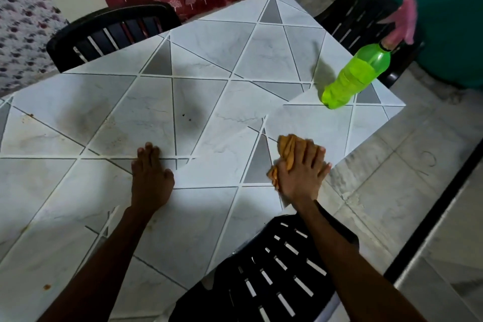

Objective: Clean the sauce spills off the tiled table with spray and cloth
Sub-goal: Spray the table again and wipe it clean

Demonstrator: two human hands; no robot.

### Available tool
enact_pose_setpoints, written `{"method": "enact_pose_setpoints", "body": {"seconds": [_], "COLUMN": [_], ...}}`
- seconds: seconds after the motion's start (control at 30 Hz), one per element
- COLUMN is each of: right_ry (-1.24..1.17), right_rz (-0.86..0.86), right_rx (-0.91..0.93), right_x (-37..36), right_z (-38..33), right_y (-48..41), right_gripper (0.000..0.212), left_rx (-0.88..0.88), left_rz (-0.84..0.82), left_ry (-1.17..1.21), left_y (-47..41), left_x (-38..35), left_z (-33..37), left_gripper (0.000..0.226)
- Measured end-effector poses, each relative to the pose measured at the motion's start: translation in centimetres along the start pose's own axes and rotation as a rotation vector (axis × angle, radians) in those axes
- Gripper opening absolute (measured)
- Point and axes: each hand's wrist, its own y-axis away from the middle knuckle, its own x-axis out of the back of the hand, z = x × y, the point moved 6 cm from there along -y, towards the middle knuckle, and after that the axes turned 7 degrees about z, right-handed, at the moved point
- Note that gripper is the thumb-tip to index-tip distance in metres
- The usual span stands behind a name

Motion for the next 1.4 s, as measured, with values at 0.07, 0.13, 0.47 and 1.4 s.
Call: {"method": "enact_pose_setpoints", "body": {"seconds": [0.07, 0.13, 0.47, 1.4], "right_ry": [0.019, -0.012, 0.015, -0.12], "right_rz": [0.007, 0.019, -0.031, -0.03], "right_rx": [0.054, 0.287, 0.026, 0.028], "right_x": [0.0, -0.1, -0.7, -0.1], "right_z": [-2.0, -6.4, -1.2, 1.3], "right_y": [5.3, 10.5, -5.6, 2.6], "right_gripper": [0.079, 0.081, 0.072, 0.072], "left_rx": [0.01, 0.006, -0.011, 0.006], "left_rz": [-0.035, -0.058, -0.048, -0.093], "left_ry": [-0.02, -0.044, 0.021, 0.011], "left_y": [0.0, -0.1, -0.1, 0.3], "left_x": [-0.3, -0.3, 0.5, 0.3], "left_z": [-0.2, -0.3, -0.4, -0.8], "left_gripper": [0.074, 0.074, 0.076, 0.069]}}
